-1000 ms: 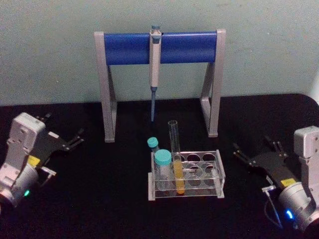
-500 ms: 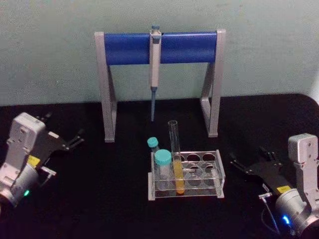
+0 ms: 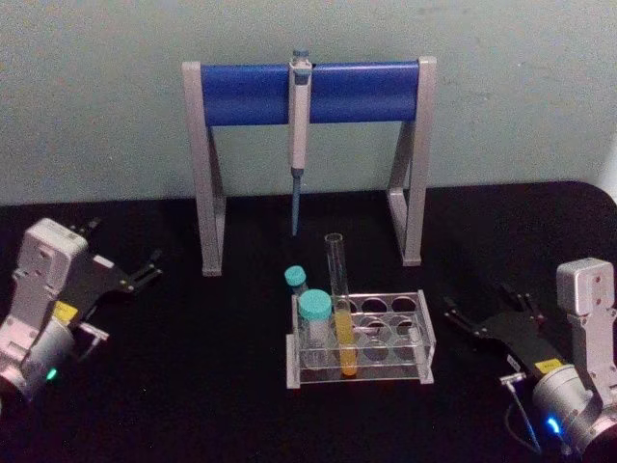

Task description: Pick up the test tube from the test tube rack, shake it, then place it back into the test tube rack.

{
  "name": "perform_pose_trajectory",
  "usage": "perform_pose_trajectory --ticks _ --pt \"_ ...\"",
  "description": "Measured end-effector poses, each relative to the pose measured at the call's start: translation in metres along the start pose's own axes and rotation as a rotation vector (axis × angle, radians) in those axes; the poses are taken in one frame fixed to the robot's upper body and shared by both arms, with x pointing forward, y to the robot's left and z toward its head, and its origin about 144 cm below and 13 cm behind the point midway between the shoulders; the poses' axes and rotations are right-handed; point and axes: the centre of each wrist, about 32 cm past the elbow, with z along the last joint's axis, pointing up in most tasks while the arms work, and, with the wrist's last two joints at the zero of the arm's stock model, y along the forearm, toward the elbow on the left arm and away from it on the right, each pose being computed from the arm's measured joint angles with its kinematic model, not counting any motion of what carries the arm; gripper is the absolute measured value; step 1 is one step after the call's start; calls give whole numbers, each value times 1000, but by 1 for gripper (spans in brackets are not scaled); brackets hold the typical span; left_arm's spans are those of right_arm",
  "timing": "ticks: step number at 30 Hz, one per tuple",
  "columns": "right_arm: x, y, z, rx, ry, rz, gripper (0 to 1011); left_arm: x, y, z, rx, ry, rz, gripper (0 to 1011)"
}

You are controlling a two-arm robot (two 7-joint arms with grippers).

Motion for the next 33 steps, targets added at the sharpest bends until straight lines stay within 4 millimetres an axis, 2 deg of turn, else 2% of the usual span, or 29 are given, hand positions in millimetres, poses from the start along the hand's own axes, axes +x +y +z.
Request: perform_pose_trajectory --ticks 33 --pt "0 0 1 3 -2 -1 1000 0 0 0 0 0 0 1001"
